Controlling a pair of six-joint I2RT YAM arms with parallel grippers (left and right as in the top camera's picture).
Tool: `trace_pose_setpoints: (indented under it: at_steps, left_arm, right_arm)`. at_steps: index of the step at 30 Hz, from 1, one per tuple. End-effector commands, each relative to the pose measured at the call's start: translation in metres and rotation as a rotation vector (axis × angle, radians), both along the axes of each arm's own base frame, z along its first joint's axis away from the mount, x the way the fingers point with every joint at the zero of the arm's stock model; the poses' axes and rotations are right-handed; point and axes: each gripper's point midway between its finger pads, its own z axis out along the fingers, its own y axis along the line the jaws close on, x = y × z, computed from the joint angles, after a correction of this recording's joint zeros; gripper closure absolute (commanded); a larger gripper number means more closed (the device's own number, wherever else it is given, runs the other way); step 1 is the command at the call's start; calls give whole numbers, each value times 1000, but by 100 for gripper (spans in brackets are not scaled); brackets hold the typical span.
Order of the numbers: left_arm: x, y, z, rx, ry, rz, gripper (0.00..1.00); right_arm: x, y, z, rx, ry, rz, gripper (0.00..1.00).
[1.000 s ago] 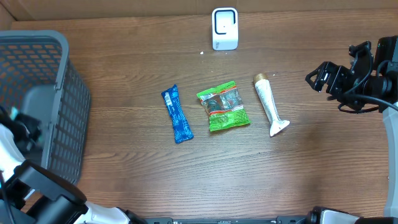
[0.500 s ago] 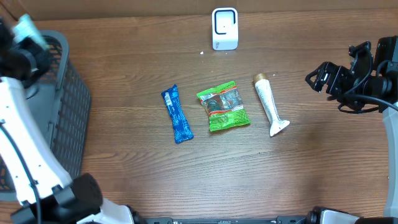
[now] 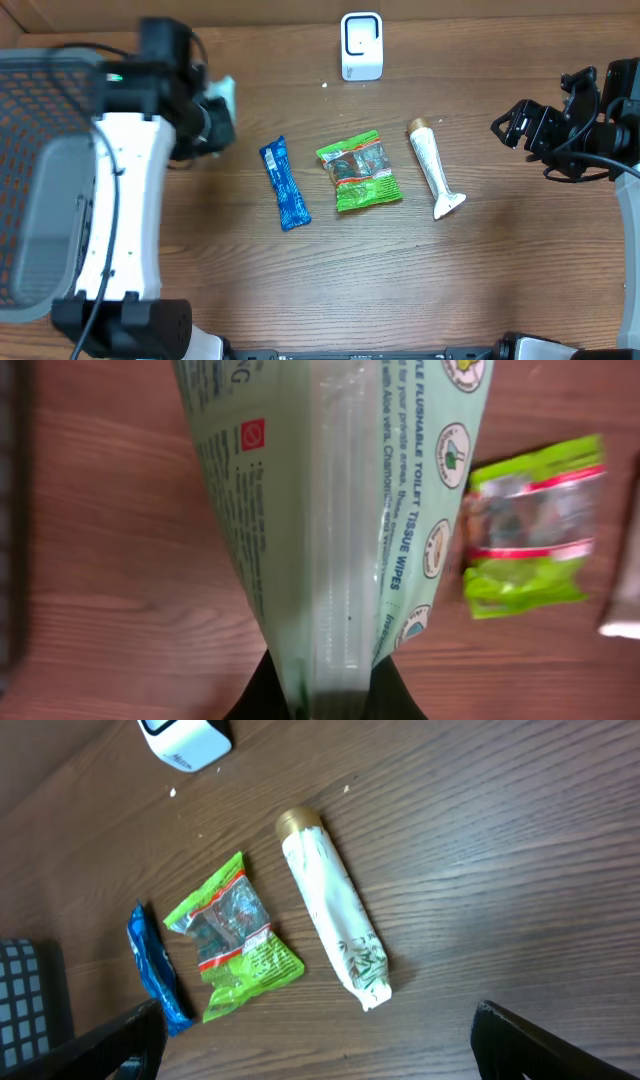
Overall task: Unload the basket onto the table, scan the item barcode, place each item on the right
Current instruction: 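Carry the wipes pack out and lower it left of the blue bar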
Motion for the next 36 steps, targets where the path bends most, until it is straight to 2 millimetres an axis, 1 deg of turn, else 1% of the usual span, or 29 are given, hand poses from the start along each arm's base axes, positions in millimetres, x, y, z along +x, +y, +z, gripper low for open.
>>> trace_pose_setpoints:
  at_steps: [1, 2, 5, 7, 10, 11, 12, 13, 15, 16, 17, 19, 22, 24, 26, 29, 32, 33, 35, 36]
  left_arm:
    - [-10, 0, -43, 27, 79, 62, 96]
    - [-14, -1, -59, 25, 101, 75, 96]
    - [-25, -2, -97, 24, 155, 109, 96]
    - [-32, -2, -115, 23, 175, 112, 96]
    - [-36, -4, -139, 8, 179, 127, 96]
    - [-36, -7, -145, -10, 176, 126, 94]
    - [-36, -10, -149, -25, 173, 123, 90]
    - [-37, -11, -154, -33, 170, 123, 82]
    - [-38, -11, -160, -33, 167, 123, 60]
    - [-39, -11, -162, -33, 168, 123, 52]
    - [-39, -11, -163, -33, 169, 123, 41]
    - [-37, -12, -163, -42, 162, 121, 34]
    - [-35, -16, -162, -63, 153, 118, 34]
    - [-31, -18, -159, -75, 142, 116, 36]
    - [-24, -18, -150, -78, 119, 114, 37]
    - [-7, -19, -122, -79, 63, 84, 39]
    - [11, -21, -79, -78, -10, 41, 40]
    - [15, -21, -66, -77, -30, 28, 41]
    - [23, -22, -33, -75, -82, 0, 42]
    - [25, -22, -20, -77, -100, -4, 41]
  right_arm:
    - [2, 1, 4, 1, -19, 9, 2]
    - [2, 0, 4, 1, -19, 9, 2]
    - [2, 1, 4, 1, -19, 9, 2]
    - [2, 1, 4, 1, -19, 9, 2]
    - [2, 1, 4, 1, -19, 9, 2]
    - [2, 1, 4, 1, -19, 9, 2]
    - [2, 1, 4, 1, -19, 9, 2]
    - [2, 1, 4, 1, -19, 9, 2]
    - [1, 1, 4, 1, -17, 9, 2]
    - [1, 1, 4, 1, -15, 9, 2]
    - [1, 1, 4, 2, -14, 9, 2]
    - [1, 1, 4, 2, -15, 9, 2]
    - [1, 1, 4, 2, -15, 9, 2]
    - [1, 2, 4, 3, -15, 11, 2]
    - [1, 6, 5, 9, -17, 23, 2]
    - [1, 13, 5, 8, -20, 45, 2]
    - [1, 21, 5, 8, -22, 69, 2]
    - [1, 23, 5, 8, -24, 77, 2]
    - [2, 30, 6, 6, -31, 98, 2]
    - [3, 33, 7, 4, -38, 108, 3]
